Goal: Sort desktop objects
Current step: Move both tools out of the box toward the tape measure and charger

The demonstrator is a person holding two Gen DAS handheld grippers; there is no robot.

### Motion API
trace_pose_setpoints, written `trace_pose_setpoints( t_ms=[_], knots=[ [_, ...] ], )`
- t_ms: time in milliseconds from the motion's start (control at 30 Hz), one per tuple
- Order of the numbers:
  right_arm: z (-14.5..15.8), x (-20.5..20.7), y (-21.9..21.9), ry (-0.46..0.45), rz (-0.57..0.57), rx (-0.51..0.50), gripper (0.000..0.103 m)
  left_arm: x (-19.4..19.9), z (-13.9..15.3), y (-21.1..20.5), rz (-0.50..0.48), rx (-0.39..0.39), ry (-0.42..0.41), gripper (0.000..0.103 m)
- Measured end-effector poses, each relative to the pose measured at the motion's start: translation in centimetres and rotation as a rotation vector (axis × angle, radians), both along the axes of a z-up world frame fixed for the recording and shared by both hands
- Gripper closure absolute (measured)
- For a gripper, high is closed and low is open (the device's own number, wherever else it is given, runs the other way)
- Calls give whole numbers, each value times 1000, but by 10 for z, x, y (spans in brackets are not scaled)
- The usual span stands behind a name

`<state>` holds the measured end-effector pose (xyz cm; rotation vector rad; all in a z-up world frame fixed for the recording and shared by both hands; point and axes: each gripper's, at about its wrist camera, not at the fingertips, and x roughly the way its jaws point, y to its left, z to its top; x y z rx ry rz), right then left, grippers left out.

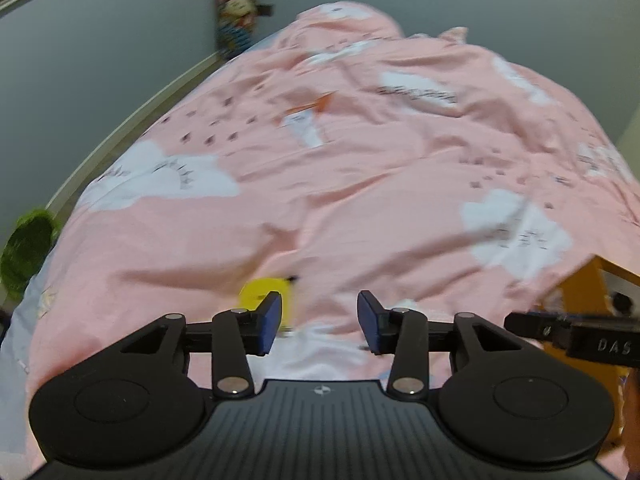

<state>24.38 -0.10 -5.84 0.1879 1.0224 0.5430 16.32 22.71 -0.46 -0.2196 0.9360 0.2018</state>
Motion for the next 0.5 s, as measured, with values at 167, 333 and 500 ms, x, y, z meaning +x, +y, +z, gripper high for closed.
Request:
trace_pose_setpoints(
  t_ms=[167, 333, 500],
  knots=[
    [-47, 20, 37, 172, -72, 44, 63, 17, -29, 29, 48, 18, 28, 51],
    [-78, 38, 62, 292, -110, 73, 62, 36, -62, 32, -12, 81, 85, 49],
    [-94, 51, 78, 314, -126, 28, 58, 46, -88, 33, -31, 79, 125, 46]
  ],
)
